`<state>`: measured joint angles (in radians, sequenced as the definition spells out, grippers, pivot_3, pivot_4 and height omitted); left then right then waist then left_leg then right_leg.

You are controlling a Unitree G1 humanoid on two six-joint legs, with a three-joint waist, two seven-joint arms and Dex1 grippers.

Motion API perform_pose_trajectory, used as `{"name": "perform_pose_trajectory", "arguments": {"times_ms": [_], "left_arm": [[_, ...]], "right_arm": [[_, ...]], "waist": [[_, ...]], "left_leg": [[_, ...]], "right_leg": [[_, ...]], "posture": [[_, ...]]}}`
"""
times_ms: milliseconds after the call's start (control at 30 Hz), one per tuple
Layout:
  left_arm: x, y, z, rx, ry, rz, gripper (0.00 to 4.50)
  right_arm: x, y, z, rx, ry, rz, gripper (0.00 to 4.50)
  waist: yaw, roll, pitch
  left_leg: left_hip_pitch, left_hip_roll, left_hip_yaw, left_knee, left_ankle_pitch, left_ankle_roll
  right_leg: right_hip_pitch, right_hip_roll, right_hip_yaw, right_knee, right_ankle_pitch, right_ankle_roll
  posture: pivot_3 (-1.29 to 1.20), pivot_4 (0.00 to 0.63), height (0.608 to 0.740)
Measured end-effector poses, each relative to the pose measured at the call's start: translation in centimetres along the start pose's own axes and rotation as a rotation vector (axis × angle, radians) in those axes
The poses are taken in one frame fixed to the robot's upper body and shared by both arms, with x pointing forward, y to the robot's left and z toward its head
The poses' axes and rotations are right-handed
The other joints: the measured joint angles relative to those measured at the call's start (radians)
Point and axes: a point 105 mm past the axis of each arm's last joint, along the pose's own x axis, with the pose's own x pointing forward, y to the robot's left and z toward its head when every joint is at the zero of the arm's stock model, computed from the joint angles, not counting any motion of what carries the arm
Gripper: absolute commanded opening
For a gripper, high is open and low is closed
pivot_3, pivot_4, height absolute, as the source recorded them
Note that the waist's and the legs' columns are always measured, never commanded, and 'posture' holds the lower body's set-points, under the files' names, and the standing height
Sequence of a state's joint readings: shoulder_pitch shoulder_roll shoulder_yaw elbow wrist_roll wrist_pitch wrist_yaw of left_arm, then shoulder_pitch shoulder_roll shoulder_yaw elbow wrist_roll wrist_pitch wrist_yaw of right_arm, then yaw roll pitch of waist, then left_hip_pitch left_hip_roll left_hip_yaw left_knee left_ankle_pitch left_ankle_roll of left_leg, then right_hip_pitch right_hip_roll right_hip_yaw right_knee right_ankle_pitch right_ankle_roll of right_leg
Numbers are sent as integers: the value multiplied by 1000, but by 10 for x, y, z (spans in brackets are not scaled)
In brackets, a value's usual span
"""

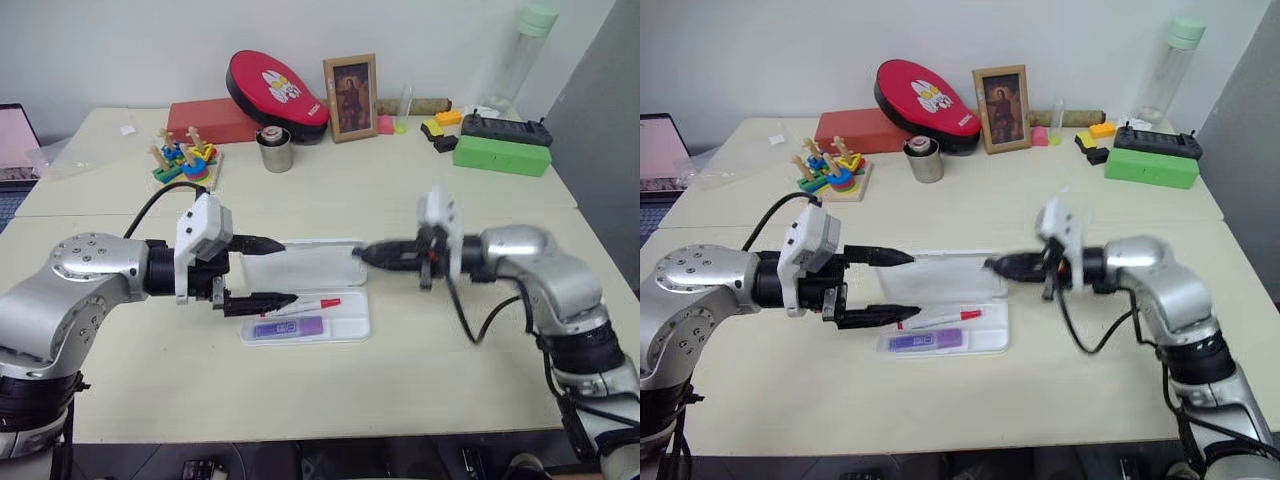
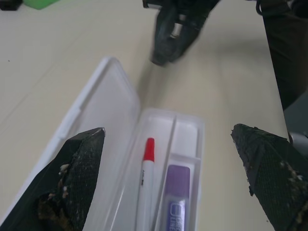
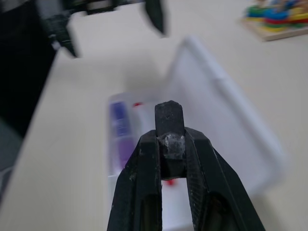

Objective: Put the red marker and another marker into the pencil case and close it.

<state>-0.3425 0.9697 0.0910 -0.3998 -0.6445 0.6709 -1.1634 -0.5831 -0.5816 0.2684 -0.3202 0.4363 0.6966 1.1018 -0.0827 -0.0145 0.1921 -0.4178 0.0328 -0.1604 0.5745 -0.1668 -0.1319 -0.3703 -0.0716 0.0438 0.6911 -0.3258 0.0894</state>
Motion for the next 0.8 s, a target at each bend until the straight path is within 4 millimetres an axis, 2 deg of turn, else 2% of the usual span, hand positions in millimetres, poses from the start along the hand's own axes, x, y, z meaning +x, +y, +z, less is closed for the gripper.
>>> {"name": "perform_pose_trajectory", "arguments": {"times_ms": [100, 233, 367, 633, 700, 733, 800], "left_arm": [[1, -1, -1, 15, 4, -3, 4500], [1, 0, -2, 21, 7, 3, 4500], [1, 0, -4, 16, 12, 10, 4500], [1, 1, -7, 5, 18, 24, 4500], [1, 1, -7, 6, 21, 29, 4500], [1, 1, -7, 6, 21, 31, 4500], [1, 2, -7, 7, 23, 34, 4500]], "right_arm": [[12, 7, -22, 14, 92, 23, 322], [19, 3, -42, 40, 149, 18, 322], [20, -3, -50, 54, 164, -7, 322], [19, -2, -60, 60, 198, 0, 322], [20, 1, -64, 72, 206, 12, 1016], [20, 2, -65, 72, 209, 18, 1112], [21, 3, -65, 71, 211, 22, 1611]], "waist": [[4, 0, 0], [6, 0, 0], [5, 0, 0], [5, -1, 0], [5, 0, 0], [5, 0, 0], [5, 0, 0]], "left_leg": [[0, 0, 0, 1, 0, 0], [0, 0, 0, 1, 0, 0], [0, 0, 0, 0, 0, 0], [0, 0, 0, 0, 0, 0], [0, 0, 0, 0, 0, 0], [0, 0, 0, 0, 0, 0], [0, 0, 0, 0, 0, 0]], "right_leg": [[0, 0, 0, -1, 0, 1], [0, 0, 0, -1, 0, 0], [0, 0, 0, -1, 0, 0], [0, 0, 0, -1, 0, 0], [0, 0, 0, -1, 0, 0], [0, 0, 0, -1, 0, 0], [0, 0, 0, -1, 0, 0]], "posture": [[0, 150, 740], [0, 150, 740], [0, 150, 740], [0, 150, 740], [0, 150, 740], [0, 150, 740], [0, 150, 740]]}}
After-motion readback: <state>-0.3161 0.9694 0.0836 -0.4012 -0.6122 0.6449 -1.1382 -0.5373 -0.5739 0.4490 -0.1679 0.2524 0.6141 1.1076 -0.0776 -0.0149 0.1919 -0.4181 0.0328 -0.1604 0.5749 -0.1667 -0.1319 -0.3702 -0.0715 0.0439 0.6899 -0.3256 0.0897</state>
